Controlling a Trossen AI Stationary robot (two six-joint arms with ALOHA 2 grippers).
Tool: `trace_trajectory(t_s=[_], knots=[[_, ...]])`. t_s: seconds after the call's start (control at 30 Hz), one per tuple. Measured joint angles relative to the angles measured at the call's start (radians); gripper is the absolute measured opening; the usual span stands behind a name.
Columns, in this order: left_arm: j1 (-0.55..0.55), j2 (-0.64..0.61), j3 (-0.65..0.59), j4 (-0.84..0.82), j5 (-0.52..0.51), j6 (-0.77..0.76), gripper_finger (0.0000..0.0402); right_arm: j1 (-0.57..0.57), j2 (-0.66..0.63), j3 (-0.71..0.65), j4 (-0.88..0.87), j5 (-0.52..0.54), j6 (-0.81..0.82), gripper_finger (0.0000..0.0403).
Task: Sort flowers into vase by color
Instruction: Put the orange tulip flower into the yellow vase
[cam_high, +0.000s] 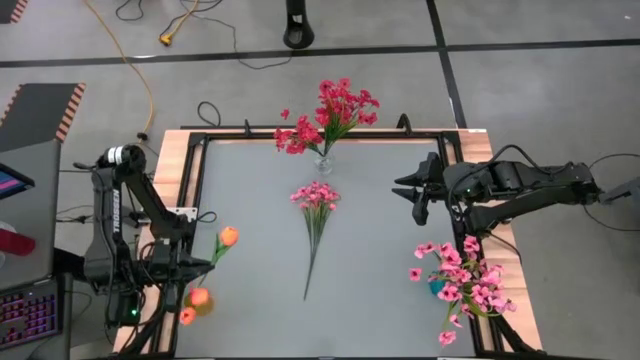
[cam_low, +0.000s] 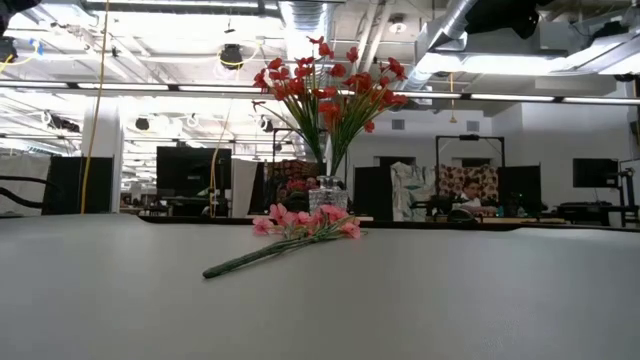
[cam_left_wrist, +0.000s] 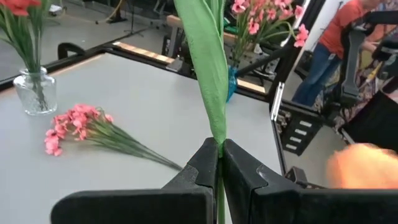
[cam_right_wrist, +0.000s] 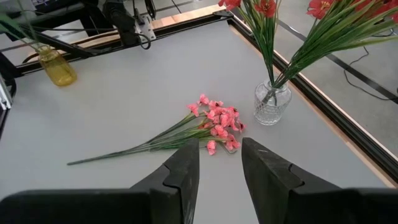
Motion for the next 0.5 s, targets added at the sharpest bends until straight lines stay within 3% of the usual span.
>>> trace_trajectory(t_s=[0.5], knots=[[-0.024,0.0,-0.008,-0.003,0.004,-0.009,0.0,0.0,0.0,0.0,0.0,0.0,0.0,0.0148]])
